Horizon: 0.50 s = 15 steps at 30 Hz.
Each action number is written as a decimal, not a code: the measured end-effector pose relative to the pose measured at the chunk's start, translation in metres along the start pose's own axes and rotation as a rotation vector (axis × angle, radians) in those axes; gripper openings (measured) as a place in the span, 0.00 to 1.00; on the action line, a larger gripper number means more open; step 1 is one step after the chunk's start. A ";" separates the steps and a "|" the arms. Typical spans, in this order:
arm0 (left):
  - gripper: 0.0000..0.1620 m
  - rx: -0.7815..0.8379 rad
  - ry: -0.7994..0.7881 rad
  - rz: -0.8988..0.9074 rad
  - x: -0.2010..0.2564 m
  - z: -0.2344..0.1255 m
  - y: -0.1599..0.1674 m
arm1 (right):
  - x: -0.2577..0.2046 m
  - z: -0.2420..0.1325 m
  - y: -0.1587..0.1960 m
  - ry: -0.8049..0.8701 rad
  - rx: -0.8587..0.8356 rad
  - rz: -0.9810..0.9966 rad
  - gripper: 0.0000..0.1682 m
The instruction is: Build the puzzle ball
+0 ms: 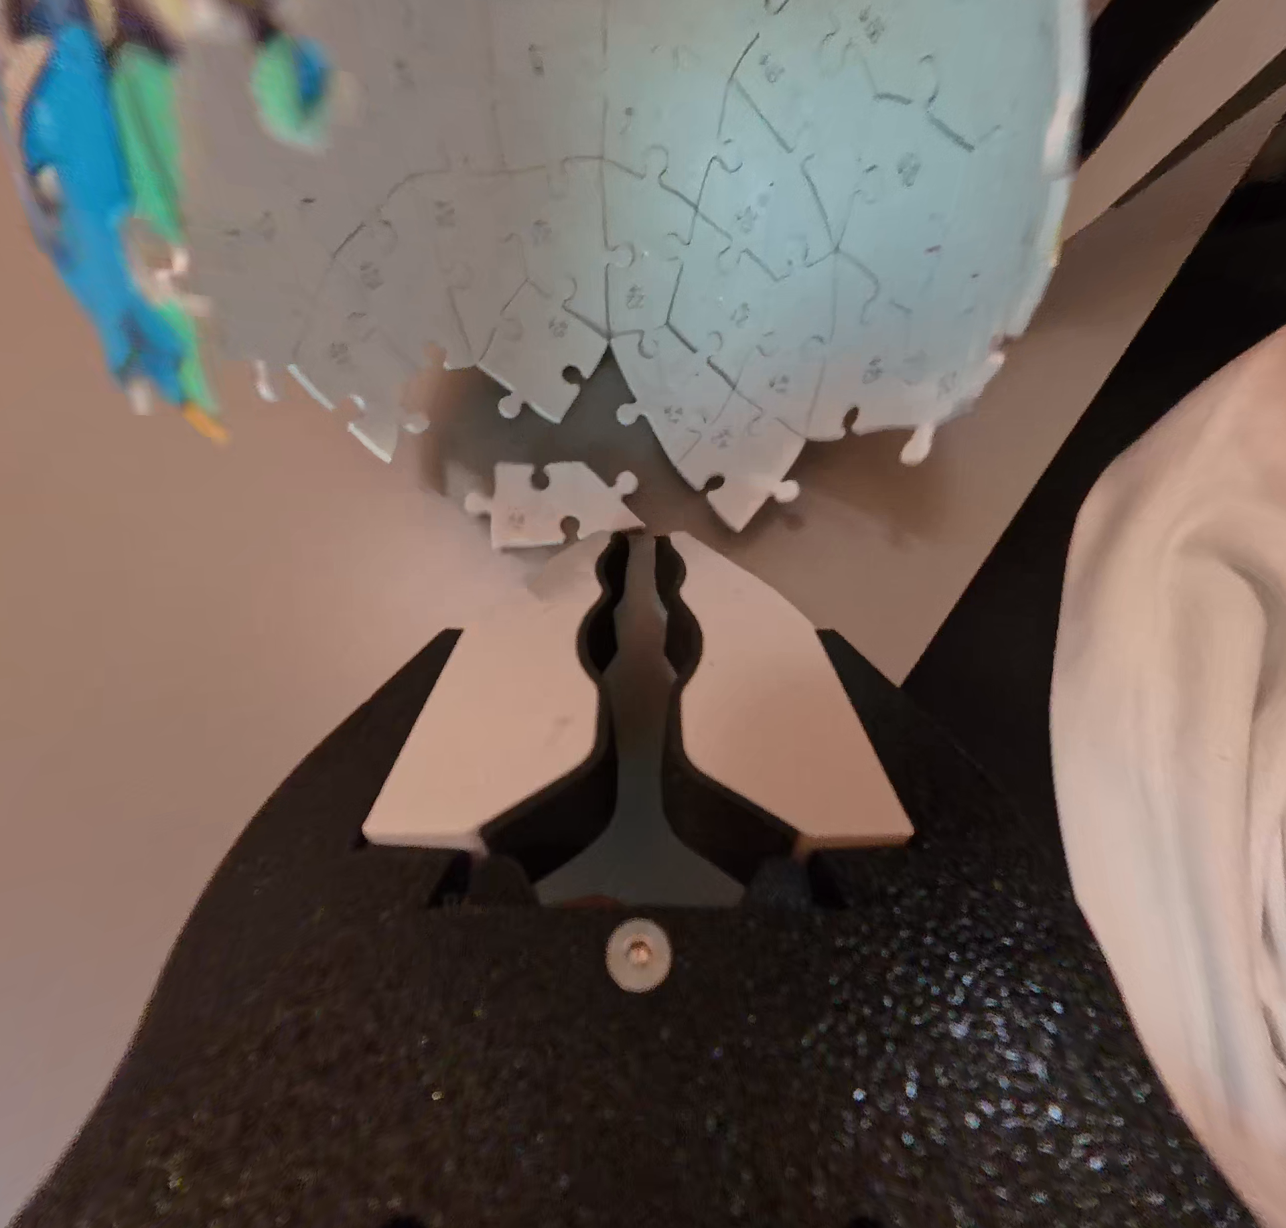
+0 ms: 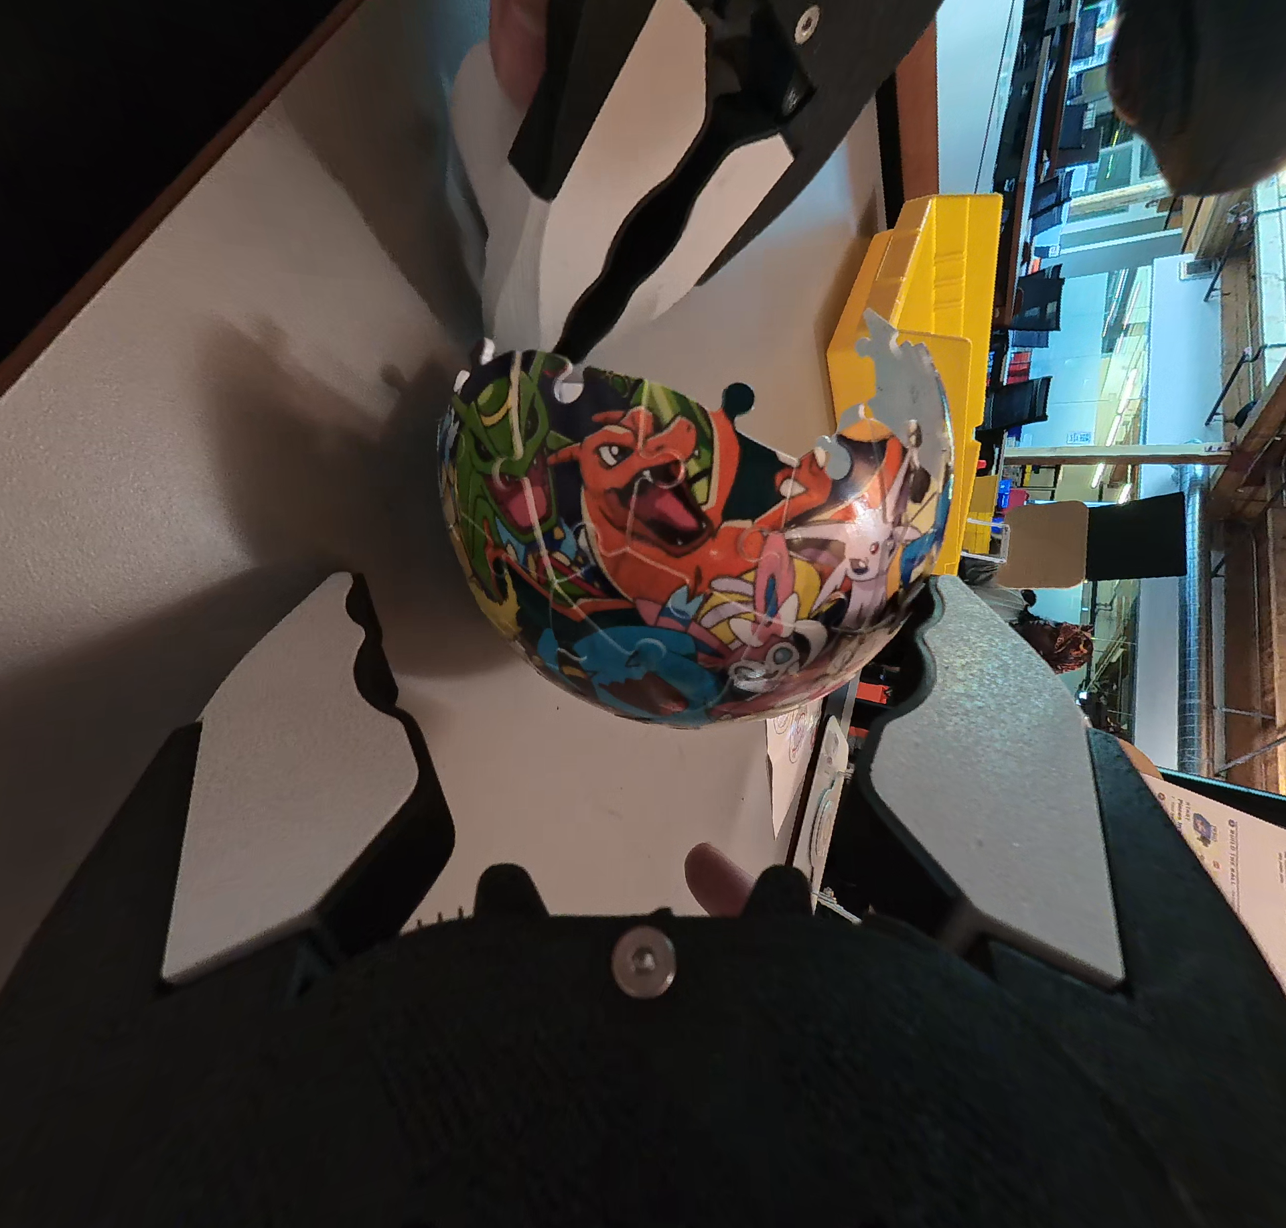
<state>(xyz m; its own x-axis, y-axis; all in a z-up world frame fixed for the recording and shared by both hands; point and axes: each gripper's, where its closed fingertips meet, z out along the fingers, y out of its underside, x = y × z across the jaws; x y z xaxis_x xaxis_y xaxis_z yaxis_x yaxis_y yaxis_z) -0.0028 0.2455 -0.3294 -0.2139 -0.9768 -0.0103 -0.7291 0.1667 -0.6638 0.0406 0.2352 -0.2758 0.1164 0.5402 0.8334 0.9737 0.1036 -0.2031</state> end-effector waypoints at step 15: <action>0.19 0.013 -0.155 -0.062 -0.025 -0.002 0.000 | 0.000 0.000 0.001 0.001 0.003 0.009 0.83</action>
<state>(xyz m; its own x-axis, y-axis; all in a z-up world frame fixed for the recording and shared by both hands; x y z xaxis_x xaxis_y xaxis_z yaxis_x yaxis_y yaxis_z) 0.0009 0.2704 -0.3279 -0.0654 -0.9943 -0.0840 -0.7293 0.1051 -0.6761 0.0419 0.2353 -0.2759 0.1253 0.5404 0.8320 0.9719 0.1015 -0.2123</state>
